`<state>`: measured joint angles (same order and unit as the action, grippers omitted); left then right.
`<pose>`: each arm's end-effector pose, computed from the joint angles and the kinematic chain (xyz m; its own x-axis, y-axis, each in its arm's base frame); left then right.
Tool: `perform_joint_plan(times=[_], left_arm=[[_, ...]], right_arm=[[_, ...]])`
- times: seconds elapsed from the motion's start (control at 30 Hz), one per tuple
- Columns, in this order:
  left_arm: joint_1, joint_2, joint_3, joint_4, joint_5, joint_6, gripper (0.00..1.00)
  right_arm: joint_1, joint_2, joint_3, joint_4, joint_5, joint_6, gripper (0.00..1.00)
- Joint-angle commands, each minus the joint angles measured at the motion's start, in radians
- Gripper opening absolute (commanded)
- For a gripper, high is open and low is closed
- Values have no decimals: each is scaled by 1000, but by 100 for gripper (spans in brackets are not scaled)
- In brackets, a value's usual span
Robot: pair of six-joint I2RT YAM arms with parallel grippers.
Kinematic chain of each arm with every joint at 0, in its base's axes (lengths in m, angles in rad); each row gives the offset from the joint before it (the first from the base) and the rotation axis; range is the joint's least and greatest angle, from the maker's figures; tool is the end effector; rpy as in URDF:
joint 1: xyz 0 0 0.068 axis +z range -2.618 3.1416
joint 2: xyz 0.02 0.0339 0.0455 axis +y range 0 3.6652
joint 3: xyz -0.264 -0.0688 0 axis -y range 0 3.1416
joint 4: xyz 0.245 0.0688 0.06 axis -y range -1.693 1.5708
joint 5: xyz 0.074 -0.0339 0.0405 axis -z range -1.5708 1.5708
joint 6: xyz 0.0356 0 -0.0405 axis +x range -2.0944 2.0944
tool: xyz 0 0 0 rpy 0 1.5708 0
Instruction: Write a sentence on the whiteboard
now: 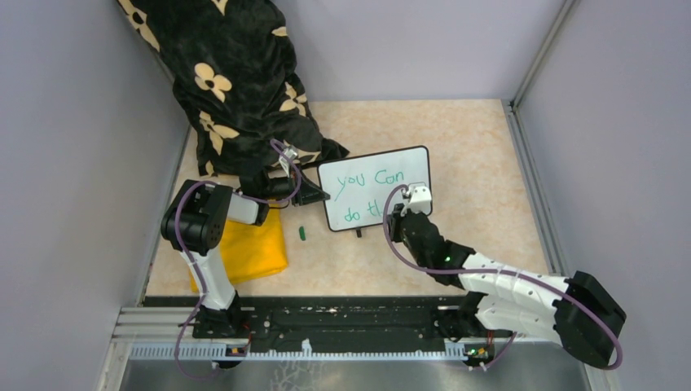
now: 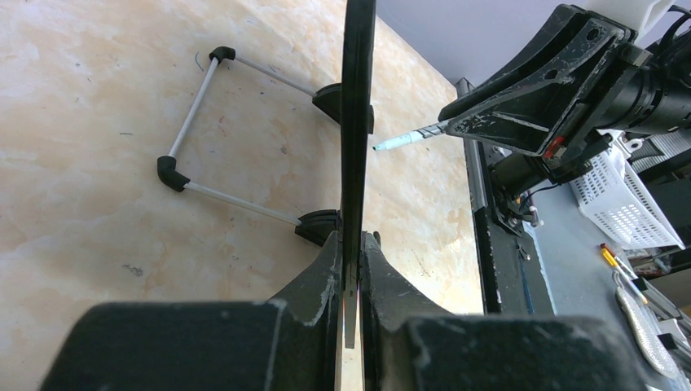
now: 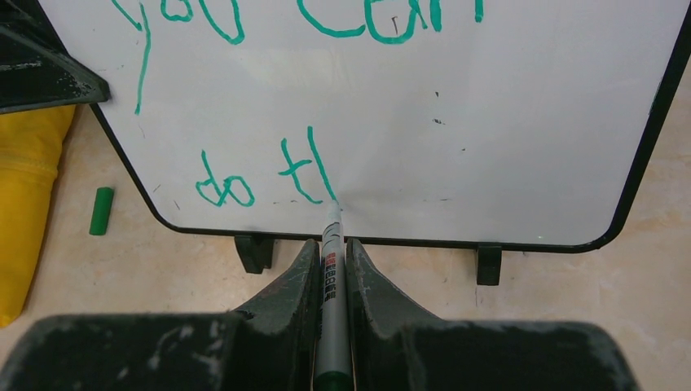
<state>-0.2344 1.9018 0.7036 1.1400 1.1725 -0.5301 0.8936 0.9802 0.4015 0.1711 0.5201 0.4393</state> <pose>0.3216 -0.1105 0.1517 -0.5469 -0.0710 -0.8342 0.8213 0.1479 -0.5510 0.1436 0.1504 0.2074 -0.3908 0.1029 -0.9147 -0.2477 0.9453 0.2122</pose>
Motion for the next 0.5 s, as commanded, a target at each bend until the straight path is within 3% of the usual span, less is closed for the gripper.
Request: perform_joint_plan(times=[0.0,0.47], left_arm=[[-30,39,-8,-119,-26,38,0],[-31,39,-6,-124,-24,41,0]], right_arm=[[-7,-19,57,39,5,-12,0],[-8,51,100,84,27,-24,0]])
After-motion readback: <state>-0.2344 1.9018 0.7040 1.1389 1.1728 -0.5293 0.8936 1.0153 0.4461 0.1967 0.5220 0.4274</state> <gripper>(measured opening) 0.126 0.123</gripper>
